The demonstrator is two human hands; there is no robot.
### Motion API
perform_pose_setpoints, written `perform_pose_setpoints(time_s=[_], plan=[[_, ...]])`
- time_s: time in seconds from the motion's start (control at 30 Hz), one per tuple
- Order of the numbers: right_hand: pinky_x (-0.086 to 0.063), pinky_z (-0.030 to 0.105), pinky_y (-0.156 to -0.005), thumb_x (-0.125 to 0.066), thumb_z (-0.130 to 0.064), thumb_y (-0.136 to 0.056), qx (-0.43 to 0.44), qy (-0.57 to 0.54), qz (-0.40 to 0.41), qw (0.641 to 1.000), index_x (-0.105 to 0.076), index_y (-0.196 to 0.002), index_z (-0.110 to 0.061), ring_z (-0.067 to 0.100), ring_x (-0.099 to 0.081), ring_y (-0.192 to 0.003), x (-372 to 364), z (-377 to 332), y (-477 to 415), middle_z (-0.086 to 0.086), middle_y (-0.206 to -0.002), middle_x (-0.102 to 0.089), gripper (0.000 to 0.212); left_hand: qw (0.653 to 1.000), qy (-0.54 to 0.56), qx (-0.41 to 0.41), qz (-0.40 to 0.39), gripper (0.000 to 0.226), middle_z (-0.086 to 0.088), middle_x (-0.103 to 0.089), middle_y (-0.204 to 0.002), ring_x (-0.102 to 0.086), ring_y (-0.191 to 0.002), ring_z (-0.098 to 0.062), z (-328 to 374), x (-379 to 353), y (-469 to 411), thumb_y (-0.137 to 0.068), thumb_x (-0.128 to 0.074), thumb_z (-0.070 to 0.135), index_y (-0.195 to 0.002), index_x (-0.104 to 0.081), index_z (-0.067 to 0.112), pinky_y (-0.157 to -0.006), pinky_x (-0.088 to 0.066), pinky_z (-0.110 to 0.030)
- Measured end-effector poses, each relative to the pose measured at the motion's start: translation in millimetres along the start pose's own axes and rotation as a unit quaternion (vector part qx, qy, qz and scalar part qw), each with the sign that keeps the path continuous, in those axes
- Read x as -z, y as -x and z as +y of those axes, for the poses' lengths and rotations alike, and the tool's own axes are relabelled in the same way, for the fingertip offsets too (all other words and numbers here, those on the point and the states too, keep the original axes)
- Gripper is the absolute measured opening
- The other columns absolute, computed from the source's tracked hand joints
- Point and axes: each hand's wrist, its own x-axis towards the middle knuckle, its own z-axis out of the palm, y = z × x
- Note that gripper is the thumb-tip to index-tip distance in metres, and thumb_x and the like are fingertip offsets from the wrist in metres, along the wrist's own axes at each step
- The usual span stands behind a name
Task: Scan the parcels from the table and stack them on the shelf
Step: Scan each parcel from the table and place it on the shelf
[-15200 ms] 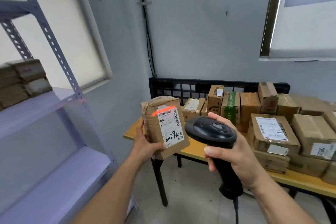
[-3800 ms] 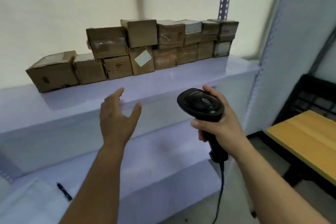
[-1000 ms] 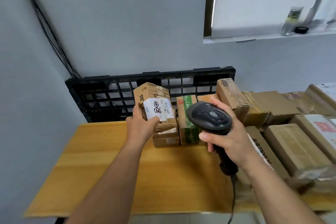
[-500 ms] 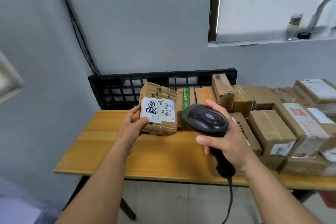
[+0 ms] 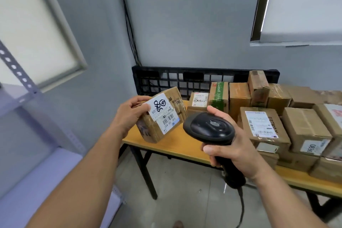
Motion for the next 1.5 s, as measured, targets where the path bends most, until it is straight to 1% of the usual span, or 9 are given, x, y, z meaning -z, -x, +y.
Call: perform_pose_setpoints(time_s=[0.13, 0.6, 0.7, 0.83, 1.0, 1.1, 1.27, 1.33, 1.5], plan=[[-0.054, 0.047, -0.056, -0.086, -0.025, -0.058, 0.004, 0.014, -0.026, 1.0, -0.04, -0.144, -0.035, 0.032, -0.062, -0.053, -16.0, 0.7, 0.7, 0.002, -0.121, -0.066, 0.098, 1.0, -0.002, -0.014, 0.022, 0.023, 0.003, -0.073, -0.087, -0.068, -0.071, -0.006, 2.8, 21.2, 12.4, -0.089, -0.062, 0.006, -0.093, -0.069, 0.028, -0.056, -0.05, -0.016], [-0.054, 0.032, -0.045, -0.086, -0.022, -0.057, 0.004, 0.018, -0.071, 0.997, -0.041, -0.139, -0.035, 0.026, -0.062, -0.052, -81.7, -6.8, -16.3, -0.003, -0.116, -0.068, 0.095, 0.998, 0.011, -0.03, 0.062, 0.021, -0.002, -0.073, -0.094, -0.067, -0.072, -0.004, -9.0, 100.9, 28.2, -0.09, -0.062, 0.007, -0.096, -0.069, 0.026, -0.058, -0.049, -0.015], [-0.054, 0.032, -0.046, -0.087, -0.022, -0.055, 0.012, 0.015, -0.061, 0.998, -0.043, -0.139, -0.038, 0.026, -0.062, -0.053, -112.3, -7.0, -26.5, 0.0, -0.115, -0.068, 0.096, 0.996, 0.025, -0.03, 0.081, 0.022, -0.003, -0.072, -0.101, -0.066, -0.078, -0.009, -13.3, 133.0, 34.2, -0.09, -0.062, 0.009, -0.102, -0.068, 0.026, -0.061, -0.051, -0.018], [-0.053, 0.034, -0.046, -0.089, -0.023, -0.054, 0.028, 0.004, -0.072, 0.997, -0.045, -0.139, -0.04, 0.027, -0.062, -0.054, -167.0, -4.8, -43.9, 0.008, -0.121, -0.064, 0.097, 0.99, 0.068, -0.025, 0.122, 0.03, -0.006, -0.07, -0.105, -0.066, -0.083, -0.015, -22.1, 181.6, 48.7, -0.093, -0.059, 0.014, -0.116, -0.062, 0.033, -0.082, -0.057, -0.037], [-0.057, 0.033, -0.053, -0.09, -0.019, -0.058, 0.054, 0.022, -0.115, 0.992, -0.044, -0.138, -0.042, 0.023, -0.068, -0.068, -248.3, -2.8, -64.3, -0.002, -0.126, -0.064, 0.096, 0.976, 0.149, -0.011, 0.155, 0.038, 0.0, -0.071, -0.097, -0.066, -0.075, -0.012, -33.3, 232.8, 77.1, -0.096, -0.054, 0.017, -0.131, -0.055, 0.032, -0.075, -0.059, -0.035], [-0.055, 0.037, -0.047, -0.087, -0.01, -0.06, 0.048, 0.008, -0.13, 0.99, -0.046, -0.135, -0.043, 0.026, -0.066, -0.062, -294.9, -5.4, -70.1, -0.005, -0.122, -0.065, 0.091, 0.971, 0.172, -0.004, 0.167, 0.04, 0.002, -0.072, -0.098, -0.067, -0.078, -0.011, -41.9, 258.7, 93.8, -0.099, -0.049, 0.02, -0.137, -0.05, 0.034, -0.071, -0.058, -0.034], [-0.053, 0.036, -0.045, -0.082, -0.005, -0.062, 0.062, -0.005, -0.117, 0.991, -0.044, -0.14, -0.036, 0.021, -0.064, -0.056, -357.3, -11.9, -77.7, 0.001, -0.119, -0.068, 0.092, 0.985, 0.109, -0.036, 0.128, 0.047, 0.009, -0.058, -0.122, -0.061, -0.099, -0.006, -56.1, 305.6, 128.1, -0.105, -0.031, 0.028, -0.148, -0.024, 0.047, -0.075, -0.057, -0.028], [-0.052, 0.036, -0.044, -0.081, -0.005, -0.062, 0.065, -0.011, -0.114, 0.991, -0.044, -0.141, -0.033, 0.025, -0.061, -0.052, -378.4, -15.6, -82.7, 0.002, -0.115, -0.069, 0.092, 0.991, 0.07, -0.064, 0.098, 0.048, 0.015, -0.051, -0.131, -0.057, -0.11, -0.006, -62.4, 327.9, 143.3, -0.106, -0.031, 0.032, -0.14, -0.015, 0.06, -0.082, -0.055, -0.025], [-0.049, 0.035, -0.045, -0.081, -0.005, -0.062, 0.061, -0.02, -0.138, 0.988, -0.046, -0.139, -0.037, 0.034, -0.059, -0.05, -426.8, -19.3, -96.6, 0.007, -0.096, -0.07, 0.091, 0.994, 0.004, -0.102, 0.039, 0.086, 0.035, -0.041, -0.13, -0.05, -0.112, 0.012, -74.2, 383.8, 174.4, -0.092, -0.063, 0.015, -0.124, -0.007, 0.073, -0.083, -0.05, -0.01]])
